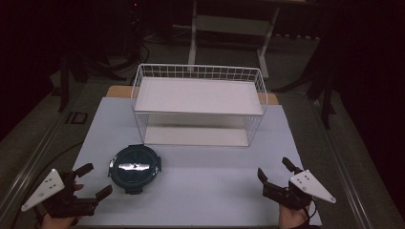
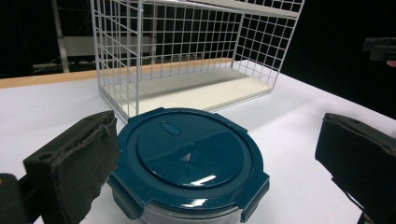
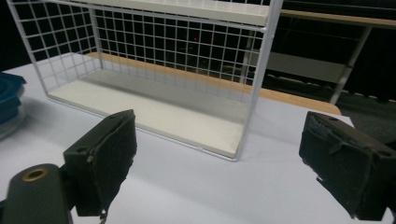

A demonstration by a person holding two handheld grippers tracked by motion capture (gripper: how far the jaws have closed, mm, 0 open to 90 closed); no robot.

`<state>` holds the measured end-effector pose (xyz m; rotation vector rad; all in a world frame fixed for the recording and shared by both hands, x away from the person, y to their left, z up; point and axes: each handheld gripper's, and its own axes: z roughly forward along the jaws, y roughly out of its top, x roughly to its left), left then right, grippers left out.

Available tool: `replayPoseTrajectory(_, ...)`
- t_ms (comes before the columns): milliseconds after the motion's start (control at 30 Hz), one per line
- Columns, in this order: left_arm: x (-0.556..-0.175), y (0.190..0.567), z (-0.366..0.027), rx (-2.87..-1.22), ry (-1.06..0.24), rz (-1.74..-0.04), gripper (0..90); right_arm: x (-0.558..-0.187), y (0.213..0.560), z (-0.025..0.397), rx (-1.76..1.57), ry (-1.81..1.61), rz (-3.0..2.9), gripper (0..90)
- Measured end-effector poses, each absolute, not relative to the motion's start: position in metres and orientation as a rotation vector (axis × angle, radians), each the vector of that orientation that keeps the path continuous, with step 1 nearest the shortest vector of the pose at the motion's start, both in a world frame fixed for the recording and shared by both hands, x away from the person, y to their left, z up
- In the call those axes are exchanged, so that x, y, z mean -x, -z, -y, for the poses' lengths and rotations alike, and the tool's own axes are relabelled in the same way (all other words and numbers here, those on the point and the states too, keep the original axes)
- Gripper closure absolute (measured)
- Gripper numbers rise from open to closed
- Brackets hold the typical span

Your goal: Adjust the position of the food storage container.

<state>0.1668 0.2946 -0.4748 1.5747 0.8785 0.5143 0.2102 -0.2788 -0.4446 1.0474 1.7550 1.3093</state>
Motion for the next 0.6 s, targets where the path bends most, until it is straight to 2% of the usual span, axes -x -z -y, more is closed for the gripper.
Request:
replayPoseTrajectory(300,-0.164,0.468,-0.292,-1.574,-0.492,-0.842,0.0,-0.207,0.441,0.276,-1.023,-1.314,-1.770,11.1)
replayPoseTrajectory(600,-0.171,0.443,-0.295,-1.601,-0.474,-0.839,0.0,-0.206,0.437,0.277,-1.023,-1.332,-1.766,11.1)
